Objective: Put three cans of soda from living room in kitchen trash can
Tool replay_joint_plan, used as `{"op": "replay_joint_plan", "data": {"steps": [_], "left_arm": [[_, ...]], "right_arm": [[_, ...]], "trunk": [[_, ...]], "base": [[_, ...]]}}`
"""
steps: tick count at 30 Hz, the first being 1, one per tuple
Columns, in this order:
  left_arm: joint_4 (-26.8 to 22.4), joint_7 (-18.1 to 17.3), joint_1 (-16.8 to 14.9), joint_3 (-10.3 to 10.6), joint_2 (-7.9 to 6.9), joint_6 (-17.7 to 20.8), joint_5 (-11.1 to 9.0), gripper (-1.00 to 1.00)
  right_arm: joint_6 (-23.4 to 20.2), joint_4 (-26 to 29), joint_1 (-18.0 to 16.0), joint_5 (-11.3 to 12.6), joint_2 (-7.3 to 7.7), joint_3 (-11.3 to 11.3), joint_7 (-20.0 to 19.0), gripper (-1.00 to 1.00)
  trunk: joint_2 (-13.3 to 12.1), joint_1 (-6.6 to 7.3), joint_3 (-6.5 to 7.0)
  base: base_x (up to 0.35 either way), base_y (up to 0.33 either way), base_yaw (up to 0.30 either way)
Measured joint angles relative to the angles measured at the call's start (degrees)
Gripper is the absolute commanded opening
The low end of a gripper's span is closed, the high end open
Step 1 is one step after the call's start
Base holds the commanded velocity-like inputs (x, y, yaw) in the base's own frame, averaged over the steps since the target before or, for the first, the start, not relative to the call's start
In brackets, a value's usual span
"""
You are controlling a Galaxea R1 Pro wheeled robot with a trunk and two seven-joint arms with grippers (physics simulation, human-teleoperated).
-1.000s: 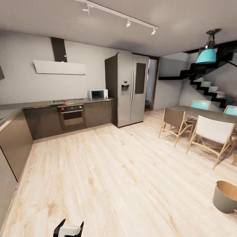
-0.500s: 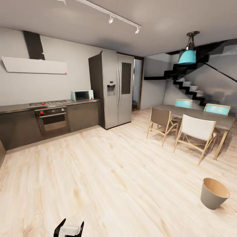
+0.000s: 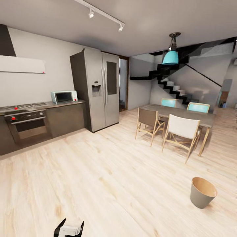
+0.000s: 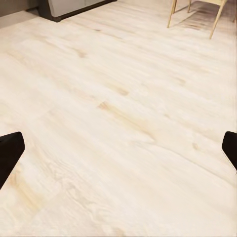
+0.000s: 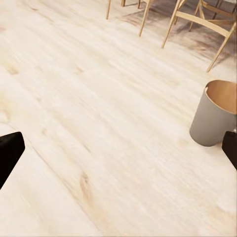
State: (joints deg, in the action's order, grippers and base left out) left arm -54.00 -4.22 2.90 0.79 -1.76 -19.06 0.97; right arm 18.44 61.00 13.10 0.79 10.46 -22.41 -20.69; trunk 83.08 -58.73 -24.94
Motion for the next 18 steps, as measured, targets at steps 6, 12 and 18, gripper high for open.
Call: {"op": "replay_joint_plan", "data": {"steps": [6, 12, 18], "left_arm": [[0.00, 0.00, 0.00, 0.00, 0.00, -0.01, 0.00, 1.00], [-0.02, 0.00, 0.00, 0.00, 0.00, 0.04, 0.00, 1.00], [-0.01, 0.00, 0.00, 0.00, 0.04, 0.04, 0.00, 1.00]], "right_arm": [[0.00, 0.00, 0.00, 0.00, 0.00, 0.00, 0.00, 1.00], [0.05, 0.00, 0.00, 0.00, -0.05, 0.00, -0.02, 1.00], [-0.03, 0.00, 0.00, -0.07, 0.01, 0.00, -0.07, 1.00]], "trunk": [[0.00, 0.00, 0.00], [0.00, 0.00, 0.00], [0.00, 0.00, 0.00]], "base": [[0.323, -0.008, -0.253], [0.318, -0.076, -0.190], [0.313, -0.102, -0.050]]}}
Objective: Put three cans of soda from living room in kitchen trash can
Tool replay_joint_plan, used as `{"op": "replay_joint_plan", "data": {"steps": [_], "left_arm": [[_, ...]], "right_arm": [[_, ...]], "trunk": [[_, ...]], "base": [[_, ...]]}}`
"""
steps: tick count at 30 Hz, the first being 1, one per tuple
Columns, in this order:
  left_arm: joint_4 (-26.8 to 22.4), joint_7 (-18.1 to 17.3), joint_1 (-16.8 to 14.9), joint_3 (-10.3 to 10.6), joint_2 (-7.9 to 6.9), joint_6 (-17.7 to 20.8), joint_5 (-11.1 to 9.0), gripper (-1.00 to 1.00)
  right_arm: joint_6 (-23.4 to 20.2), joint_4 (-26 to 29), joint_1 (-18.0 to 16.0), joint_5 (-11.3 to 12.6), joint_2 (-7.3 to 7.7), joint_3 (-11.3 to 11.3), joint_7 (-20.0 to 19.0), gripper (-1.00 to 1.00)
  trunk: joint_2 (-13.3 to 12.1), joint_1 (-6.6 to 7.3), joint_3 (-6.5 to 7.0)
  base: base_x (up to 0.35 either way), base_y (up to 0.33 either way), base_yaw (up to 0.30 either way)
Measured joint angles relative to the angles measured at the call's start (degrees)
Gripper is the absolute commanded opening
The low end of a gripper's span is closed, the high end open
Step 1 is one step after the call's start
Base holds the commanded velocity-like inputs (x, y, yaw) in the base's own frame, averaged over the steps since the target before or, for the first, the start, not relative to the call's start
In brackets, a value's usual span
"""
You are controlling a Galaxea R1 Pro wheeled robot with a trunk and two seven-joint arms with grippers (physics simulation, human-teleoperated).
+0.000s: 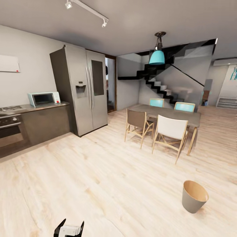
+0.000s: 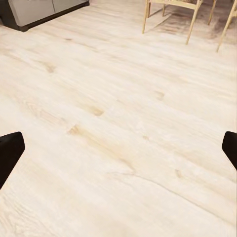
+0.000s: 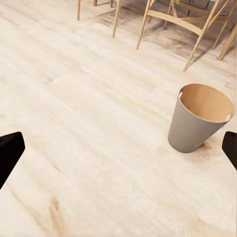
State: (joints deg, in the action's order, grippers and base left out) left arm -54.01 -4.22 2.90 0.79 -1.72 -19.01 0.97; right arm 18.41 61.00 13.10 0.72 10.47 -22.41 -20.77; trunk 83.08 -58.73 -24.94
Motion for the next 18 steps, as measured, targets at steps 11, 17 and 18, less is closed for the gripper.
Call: {"op": "replay_joint_plan", "data": {"steps": [11, 17, 18], "left_arm": [[-0.02, 0.00, 0.00, 0.00, -0.03, -0.01, 0.00, 1.00], [0.02, 0.00, 0.00, 0.00, -0.04, -0.03, 0.00, 1.00], [0.02, 0.00, 0.00, 0.00, -0.04, -0.04, 0.00, 1.00]], "right_arm": [[0.28, 0.00, 0.00, -0.01, -0.27, -0.11, -0.02, 1.00], [-0.19, 0.00, -0.30, 0.05, -0.38, 0.07, 0.08, 1.00], [-0.27, -0.02, -0.46, 0.05, -0.38, 0.05, 0.08, 1.00]], "trunk": [[0.00, 0.00, 0.00], [0.00, 0.00, 0.03], [0.00, 0.00, 0.05]], "base": [[0.310, -0.111, -0.005], [0.307, -0.114, -0.066], [0.240, -0.087, -0.175]]}}
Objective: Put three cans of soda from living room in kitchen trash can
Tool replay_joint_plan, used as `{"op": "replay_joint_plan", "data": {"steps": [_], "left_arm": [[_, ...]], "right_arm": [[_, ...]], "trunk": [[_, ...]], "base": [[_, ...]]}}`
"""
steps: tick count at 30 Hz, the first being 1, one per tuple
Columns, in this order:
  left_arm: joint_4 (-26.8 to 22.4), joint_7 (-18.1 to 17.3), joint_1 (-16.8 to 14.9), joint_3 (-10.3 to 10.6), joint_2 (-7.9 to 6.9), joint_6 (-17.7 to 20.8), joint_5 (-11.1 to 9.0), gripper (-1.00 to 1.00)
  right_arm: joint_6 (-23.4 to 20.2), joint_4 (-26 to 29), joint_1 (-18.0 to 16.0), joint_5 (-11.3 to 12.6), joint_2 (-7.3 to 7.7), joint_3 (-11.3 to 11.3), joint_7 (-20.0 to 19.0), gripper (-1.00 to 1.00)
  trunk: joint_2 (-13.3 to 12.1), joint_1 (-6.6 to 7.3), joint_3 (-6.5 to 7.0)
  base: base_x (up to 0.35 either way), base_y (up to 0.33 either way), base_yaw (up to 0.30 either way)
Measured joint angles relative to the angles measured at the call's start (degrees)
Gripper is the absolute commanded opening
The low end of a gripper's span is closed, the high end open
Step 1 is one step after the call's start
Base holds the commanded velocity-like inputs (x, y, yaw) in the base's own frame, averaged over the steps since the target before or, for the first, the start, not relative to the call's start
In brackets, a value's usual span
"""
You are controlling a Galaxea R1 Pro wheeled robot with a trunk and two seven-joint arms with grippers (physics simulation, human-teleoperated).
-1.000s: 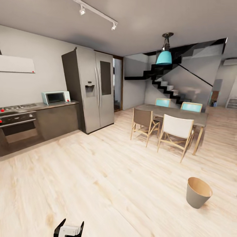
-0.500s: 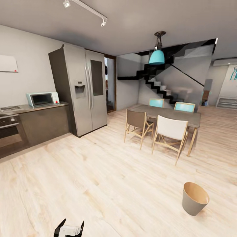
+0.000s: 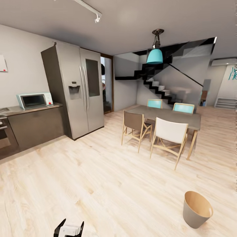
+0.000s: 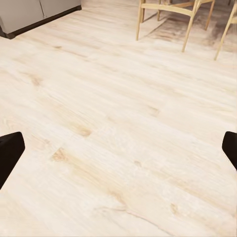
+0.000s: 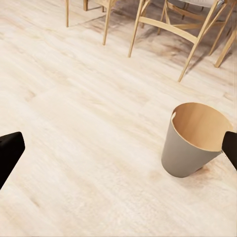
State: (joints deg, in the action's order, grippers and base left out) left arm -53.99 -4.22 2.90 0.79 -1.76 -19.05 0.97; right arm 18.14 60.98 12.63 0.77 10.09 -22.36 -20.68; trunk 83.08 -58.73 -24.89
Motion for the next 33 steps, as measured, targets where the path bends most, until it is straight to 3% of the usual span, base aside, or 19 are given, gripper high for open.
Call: {"op": "replay_joint_plan", "data": {"steps": [33], "left_arm": [[0.02, 0.00, 0.00, -0.05, 0.00, -0.11, -0.09, 1.00]], "right_arm": [[-0.30, -0.07, -0.85, 0.07, 0.37, -0.18, 0.12, 1.00]], "trunk": [[0.00, 0.00, 1.00]], "base": [[0.023, -0.008, -0.234]]}}
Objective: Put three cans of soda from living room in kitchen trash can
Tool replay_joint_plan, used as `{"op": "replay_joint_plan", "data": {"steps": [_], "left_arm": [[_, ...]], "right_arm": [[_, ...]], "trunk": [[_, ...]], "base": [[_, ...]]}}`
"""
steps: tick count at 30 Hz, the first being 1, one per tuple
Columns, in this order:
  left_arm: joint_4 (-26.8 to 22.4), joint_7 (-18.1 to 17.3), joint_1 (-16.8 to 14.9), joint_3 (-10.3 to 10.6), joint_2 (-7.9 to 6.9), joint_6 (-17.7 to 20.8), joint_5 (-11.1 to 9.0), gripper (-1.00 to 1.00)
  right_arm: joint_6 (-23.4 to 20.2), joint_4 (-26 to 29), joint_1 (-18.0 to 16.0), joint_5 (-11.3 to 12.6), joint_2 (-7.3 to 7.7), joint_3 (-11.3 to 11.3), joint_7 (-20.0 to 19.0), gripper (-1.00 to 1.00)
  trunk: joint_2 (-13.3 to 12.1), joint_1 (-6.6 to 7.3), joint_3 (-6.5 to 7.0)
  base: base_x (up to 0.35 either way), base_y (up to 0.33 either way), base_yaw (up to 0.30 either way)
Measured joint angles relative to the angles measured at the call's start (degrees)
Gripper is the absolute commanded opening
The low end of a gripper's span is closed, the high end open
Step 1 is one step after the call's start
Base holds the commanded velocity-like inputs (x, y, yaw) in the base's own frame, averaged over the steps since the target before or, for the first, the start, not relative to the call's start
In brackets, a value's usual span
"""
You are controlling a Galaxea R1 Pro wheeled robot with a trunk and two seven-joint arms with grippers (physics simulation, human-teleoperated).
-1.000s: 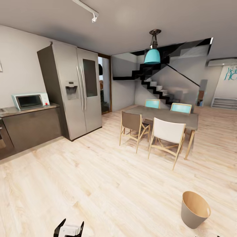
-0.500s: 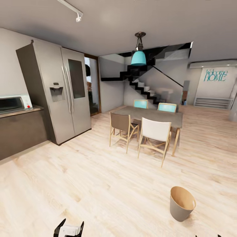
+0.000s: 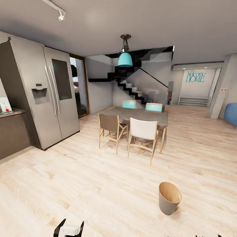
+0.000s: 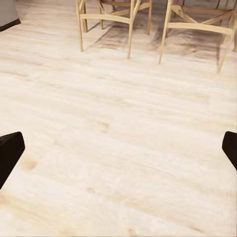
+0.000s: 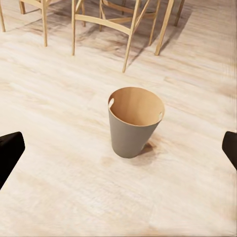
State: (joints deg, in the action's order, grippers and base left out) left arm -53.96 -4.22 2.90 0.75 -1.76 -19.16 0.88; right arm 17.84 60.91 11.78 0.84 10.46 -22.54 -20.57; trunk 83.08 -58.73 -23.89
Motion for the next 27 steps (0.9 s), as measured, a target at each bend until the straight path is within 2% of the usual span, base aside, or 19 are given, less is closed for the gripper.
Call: {"op": "replay_joint_plan", "data": {"steps": [14, 19, 27], "left_arm": [[0.00, 0.00, 0.00, -0.04, 0.00, 0.00, -0.08, 1.00], [-0.01, 0.00, 0.00, -0.04, 0.00, 0.00, -0.09, 1.00], [0.00, 0.00, 0.00, -0.04, 0.00, 0.00, -0.09, 1.00]], "right_arm": [[0.00, 0.00, 0.00, 0.23, 0.00, -0.05, 0.00, 1.00], [0.00, 0.00, 0.00, 2.59, 0.07, -0.09, -0.13, 1.00], [-0.02, 0.00, 0.00, 3.53, 0.09, -0.11, -0.17, 1.00]], "trunk": [[0.00, 0.00, 0.21], [0.00, 0.00, 0.22], [0.00, 0.00, 0.22]], "base": [[0.000, 0.000, -0.248], [0.000, 0.000, -0.249], [0.000, 0.000, -0.249]]}}
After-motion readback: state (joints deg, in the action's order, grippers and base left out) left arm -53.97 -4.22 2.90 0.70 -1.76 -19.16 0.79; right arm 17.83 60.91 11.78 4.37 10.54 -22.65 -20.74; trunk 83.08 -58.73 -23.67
